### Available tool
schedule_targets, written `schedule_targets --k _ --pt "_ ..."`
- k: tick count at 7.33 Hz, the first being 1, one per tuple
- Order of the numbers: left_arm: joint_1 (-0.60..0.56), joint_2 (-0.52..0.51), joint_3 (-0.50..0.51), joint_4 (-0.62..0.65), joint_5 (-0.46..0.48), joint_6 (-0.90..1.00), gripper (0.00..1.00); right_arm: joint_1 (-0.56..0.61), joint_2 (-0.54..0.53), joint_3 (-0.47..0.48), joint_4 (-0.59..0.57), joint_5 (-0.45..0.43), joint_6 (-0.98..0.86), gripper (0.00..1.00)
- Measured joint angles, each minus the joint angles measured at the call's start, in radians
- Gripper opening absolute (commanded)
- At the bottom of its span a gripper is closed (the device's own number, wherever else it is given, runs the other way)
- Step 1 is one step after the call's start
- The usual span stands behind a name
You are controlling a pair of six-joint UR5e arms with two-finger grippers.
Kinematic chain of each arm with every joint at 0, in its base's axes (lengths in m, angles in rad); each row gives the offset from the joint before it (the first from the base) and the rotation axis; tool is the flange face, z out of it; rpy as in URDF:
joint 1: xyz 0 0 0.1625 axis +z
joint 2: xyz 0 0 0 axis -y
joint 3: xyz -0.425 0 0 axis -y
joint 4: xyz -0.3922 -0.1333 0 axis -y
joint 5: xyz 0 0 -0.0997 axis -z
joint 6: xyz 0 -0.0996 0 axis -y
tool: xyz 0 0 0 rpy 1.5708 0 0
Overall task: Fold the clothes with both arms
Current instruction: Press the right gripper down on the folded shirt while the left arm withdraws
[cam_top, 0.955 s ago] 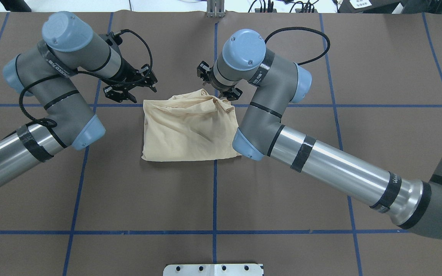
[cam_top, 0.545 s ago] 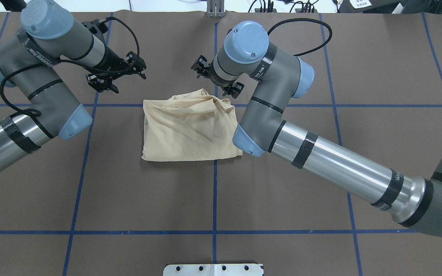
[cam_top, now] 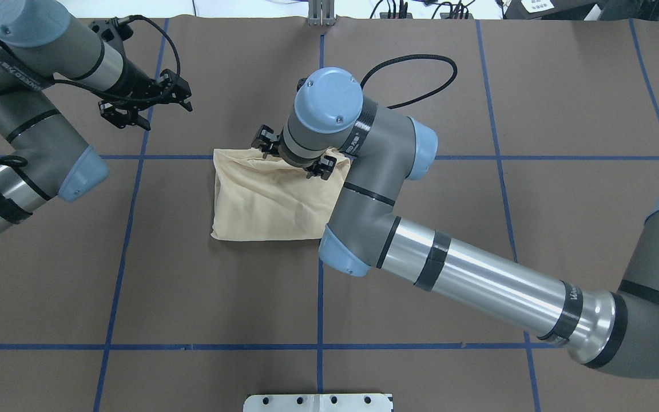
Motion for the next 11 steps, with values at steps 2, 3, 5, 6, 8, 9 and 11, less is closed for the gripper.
schedule_targets --k 2,3,5,6,8,9,11 --pt "-0.004 0.008 -0.002 -0.001 -0.003 0.008 1.0 -0.031 0.033 -0.073 -0.029 -0.07 -0.158 1.0" --pt "-0.004 0.012 -0.002 -0.002 -0.004 0.009 1.0 -0.032 0.06 -0.128 -0.027 -0.096 -0.221 1.0" --pt "-0.006 0.024 -0.002 -0.007 -0.004 0.009 1.0 -0.008 0.12 -0.229 0.009 -0.136 -0.29 1.0" --pt "-0.009 0.027 -0.002 -0.008 -0.004 0.009 1.0 0.011 0.142 -0.289 0.067 -0.162 -0.313 0.99" --pt "-0.014 0.035 -0.003 -0.008 -0.004 0.009 1.0 0.037 0.173 -0.366 0.138 -0.208 -0.338 0.99" --pt "-0.017 0.037 -0.003 -0.008 -0.004 0.009 1.0 0.045 0.181 -0.376 0.146 -0.223 -0.342 0.99" --pt "-0.025 0.039 -0.003 -0.008 -0.004 0.01 1.0 0.054 0.188 -0.382 0.15 -0.232 -0.345 0.99"
